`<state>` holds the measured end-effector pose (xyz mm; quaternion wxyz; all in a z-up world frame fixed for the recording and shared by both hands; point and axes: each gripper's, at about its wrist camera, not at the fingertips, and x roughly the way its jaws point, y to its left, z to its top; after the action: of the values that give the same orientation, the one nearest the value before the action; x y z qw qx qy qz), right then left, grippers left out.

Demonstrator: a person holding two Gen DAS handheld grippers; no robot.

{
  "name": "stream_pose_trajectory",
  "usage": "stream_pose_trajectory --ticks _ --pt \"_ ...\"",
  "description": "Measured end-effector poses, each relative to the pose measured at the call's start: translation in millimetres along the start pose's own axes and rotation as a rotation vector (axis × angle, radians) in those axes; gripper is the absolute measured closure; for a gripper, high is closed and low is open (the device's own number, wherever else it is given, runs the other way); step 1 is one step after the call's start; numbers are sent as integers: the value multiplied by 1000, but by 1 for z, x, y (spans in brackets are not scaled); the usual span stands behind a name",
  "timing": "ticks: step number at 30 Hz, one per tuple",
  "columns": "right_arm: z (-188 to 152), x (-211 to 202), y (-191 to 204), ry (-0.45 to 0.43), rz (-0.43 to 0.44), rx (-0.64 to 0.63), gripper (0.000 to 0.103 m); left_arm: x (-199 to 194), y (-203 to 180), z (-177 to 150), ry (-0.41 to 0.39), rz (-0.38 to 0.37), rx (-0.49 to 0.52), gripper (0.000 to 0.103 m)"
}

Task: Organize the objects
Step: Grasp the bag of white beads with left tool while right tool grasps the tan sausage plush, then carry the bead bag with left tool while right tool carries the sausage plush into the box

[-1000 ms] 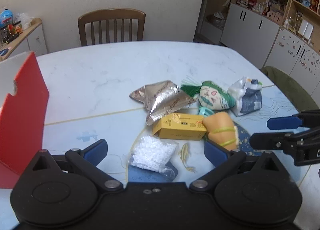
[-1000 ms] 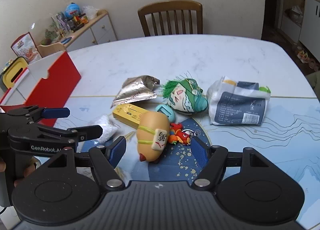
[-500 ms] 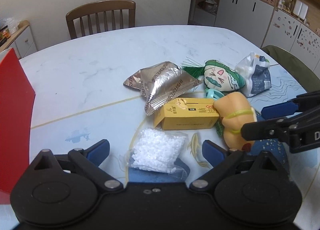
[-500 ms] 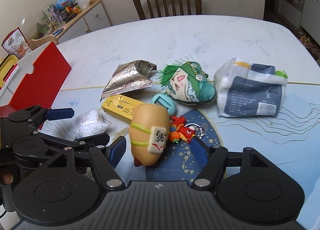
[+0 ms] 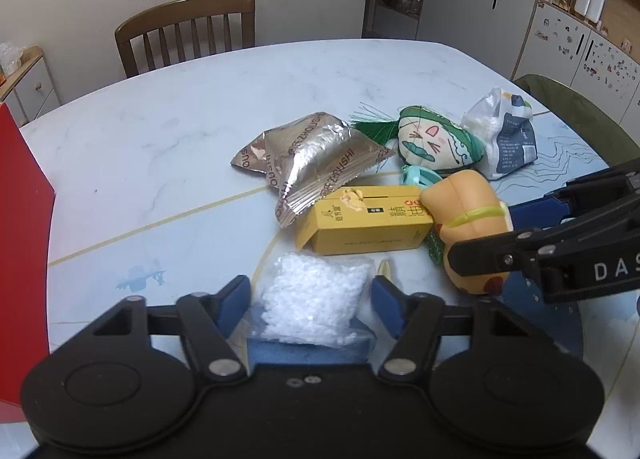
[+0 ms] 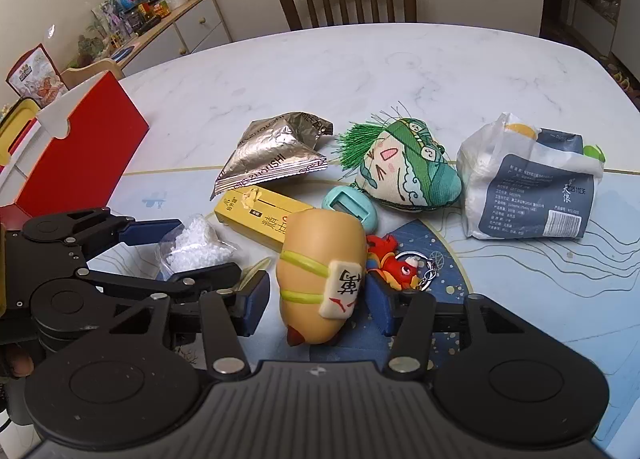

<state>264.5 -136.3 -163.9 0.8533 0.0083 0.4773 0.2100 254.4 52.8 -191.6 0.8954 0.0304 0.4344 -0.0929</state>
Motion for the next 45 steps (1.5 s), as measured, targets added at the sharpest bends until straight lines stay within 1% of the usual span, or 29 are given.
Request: stream_pose_trajectory --ticks 2,9,15,19,27,32,39,42,45 --pt "0 0 -1 0 -2 4 55 0 -1 0 4 6 -2 45" --pt "-1 0 2 -4 -12 4 59 0 -3 2 18 23 0 58" --pt "-4 -7 6 -10 -8 0 61 -8 1 3 19 10 -46 63" --pt "-6 -18 12 -24 -1 0 61 -19 3 5 9 -2 -82 63" --pt "-4 -49 29 -63 11 -6 61 -55 3 11 -31 -32 -127 63" --pt "1 -70 43 -90 30 -11 61 -77 5 15 -48 -27 -150 63" --pt "10 -91 74 -118 45 -52 61 -110 18 21 -77 -16 -171 63" --pt "14 -96 88 -123 51 -66 61 -122 27 23 -83 -4 -184 63" --pt "18 -100 103 -130 60 -81 61 -132 39 25 -78 23 -199 63"
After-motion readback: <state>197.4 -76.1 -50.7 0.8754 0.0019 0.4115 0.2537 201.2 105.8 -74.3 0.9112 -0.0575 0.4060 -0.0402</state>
